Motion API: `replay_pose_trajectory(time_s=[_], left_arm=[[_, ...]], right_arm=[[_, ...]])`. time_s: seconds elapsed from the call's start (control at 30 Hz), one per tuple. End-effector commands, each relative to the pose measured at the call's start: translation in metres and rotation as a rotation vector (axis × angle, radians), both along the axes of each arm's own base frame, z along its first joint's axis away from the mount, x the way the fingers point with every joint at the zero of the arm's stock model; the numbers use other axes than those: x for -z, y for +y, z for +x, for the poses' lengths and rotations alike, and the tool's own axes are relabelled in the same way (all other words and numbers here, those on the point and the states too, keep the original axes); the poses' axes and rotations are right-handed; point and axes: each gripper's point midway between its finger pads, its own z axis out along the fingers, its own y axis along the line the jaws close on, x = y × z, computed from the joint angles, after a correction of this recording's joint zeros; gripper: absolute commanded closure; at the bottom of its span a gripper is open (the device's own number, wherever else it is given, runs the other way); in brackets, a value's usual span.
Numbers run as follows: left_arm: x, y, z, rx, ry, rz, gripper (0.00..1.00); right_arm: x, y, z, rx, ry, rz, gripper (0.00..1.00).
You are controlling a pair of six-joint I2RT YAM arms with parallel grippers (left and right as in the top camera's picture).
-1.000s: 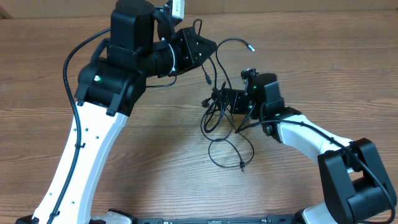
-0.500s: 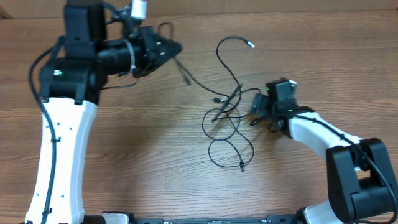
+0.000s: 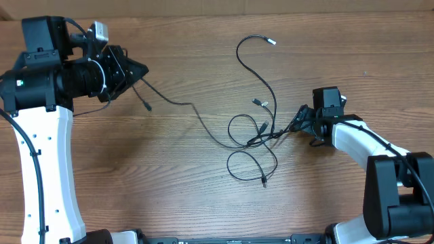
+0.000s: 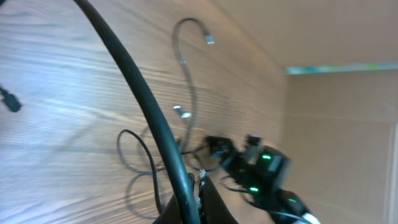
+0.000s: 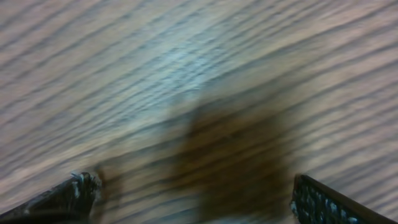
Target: Untangle cables
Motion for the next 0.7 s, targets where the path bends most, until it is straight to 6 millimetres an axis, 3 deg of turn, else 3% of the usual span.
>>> replay_pose_trajectory(time_s=[0.0,0.13,0.3,0.43,0.5,0.67], left_arm=[[0.012,0.005,0.001,0.018,-0.020,0.137,0.96],[0.031,0.002,-0.002,0.031,0.012,0.235,0.95],[0.059,0.003,-0.008,0.026,0.078,0.355,0.94],[0.085,-0.011,-0.014,0.075,0.131,0.367,0.87],[0.100,-0.018,-0.017,0.099,0.156,0.368,0.85],[0.130,-0.033,-0.028,0.161,0.232,0.378,0.77]], right_arm=[[0.008,0.028,-0.006,-0.056,0.038,0.162,0.03],[-0.007,0.035,-0.006,-0.066,0.060,0.205,0.11],[-0.062,0.030,-0.003,-0.047,0.105,0.201,0.06],[-0.101,0.028,-0.008,-0.059,0.167,0.192,0.00],[-0.109,0.028,-0.016,-0.058,0.207,0.191,0.00],[-0.104,0.026,-0.046,-0.045,0.331,0.189,0.00]])
